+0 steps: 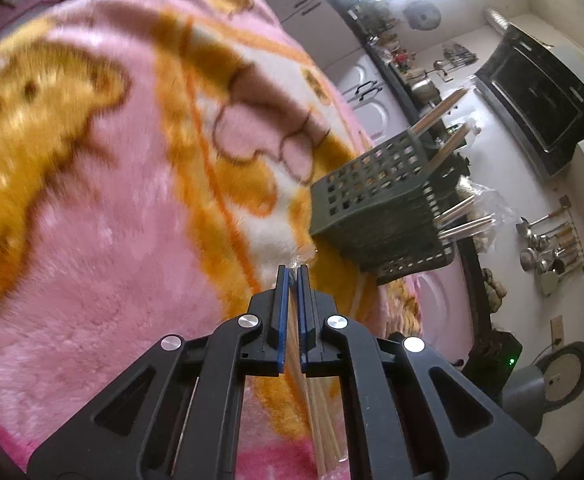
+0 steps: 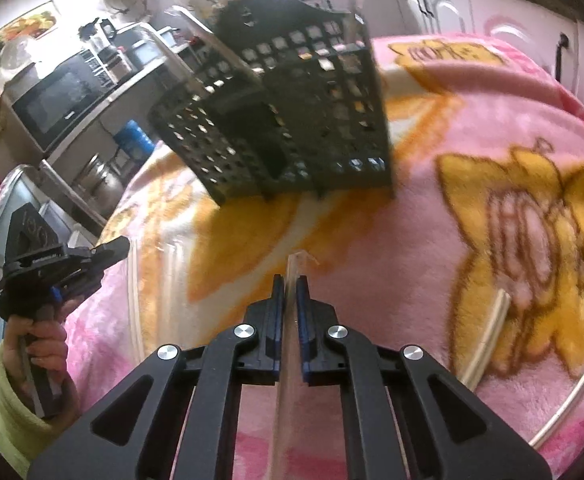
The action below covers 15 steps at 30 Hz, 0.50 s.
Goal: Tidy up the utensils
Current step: 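Lift both held sticks upright and lower them into the green caddy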
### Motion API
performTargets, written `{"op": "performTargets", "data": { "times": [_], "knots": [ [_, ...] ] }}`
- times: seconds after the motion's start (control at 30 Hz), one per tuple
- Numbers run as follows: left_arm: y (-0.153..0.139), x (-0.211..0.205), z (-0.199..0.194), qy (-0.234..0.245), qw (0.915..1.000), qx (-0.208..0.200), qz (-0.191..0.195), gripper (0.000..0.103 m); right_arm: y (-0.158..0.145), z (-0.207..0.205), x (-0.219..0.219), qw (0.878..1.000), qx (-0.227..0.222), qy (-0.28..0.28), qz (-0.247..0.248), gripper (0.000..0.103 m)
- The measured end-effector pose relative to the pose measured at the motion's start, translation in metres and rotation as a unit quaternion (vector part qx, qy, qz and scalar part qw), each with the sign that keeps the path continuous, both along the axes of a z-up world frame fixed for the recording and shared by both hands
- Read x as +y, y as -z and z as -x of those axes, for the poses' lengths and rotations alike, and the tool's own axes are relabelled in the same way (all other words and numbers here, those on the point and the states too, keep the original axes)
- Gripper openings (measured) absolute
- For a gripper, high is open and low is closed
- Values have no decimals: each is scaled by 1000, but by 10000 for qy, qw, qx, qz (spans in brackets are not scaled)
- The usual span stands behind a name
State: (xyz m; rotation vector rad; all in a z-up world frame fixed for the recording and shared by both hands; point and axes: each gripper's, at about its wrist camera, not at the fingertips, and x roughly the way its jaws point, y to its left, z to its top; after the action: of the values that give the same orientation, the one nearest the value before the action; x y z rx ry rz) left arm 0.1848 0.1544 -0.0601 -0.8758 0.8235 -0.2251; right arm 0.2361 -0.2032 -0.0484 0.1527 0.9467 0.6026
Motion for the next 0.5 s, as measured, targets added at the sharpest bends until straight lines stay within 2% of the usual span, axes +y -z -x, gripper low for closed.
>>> {"op": "performTargets", "data": {
  "times": [0.23, 0.5],
  "knots": [
    [-46, -9, 3, -14, 9971, -583, -499, 0, -27, 2, 3, 9994, -302, -44, -191, 6],
    [-100, -46, -7, 252, 9864, -1297, -982, 0, -62, 4, -8, 9951, -735, 62, -658, 6]
  ]
}}
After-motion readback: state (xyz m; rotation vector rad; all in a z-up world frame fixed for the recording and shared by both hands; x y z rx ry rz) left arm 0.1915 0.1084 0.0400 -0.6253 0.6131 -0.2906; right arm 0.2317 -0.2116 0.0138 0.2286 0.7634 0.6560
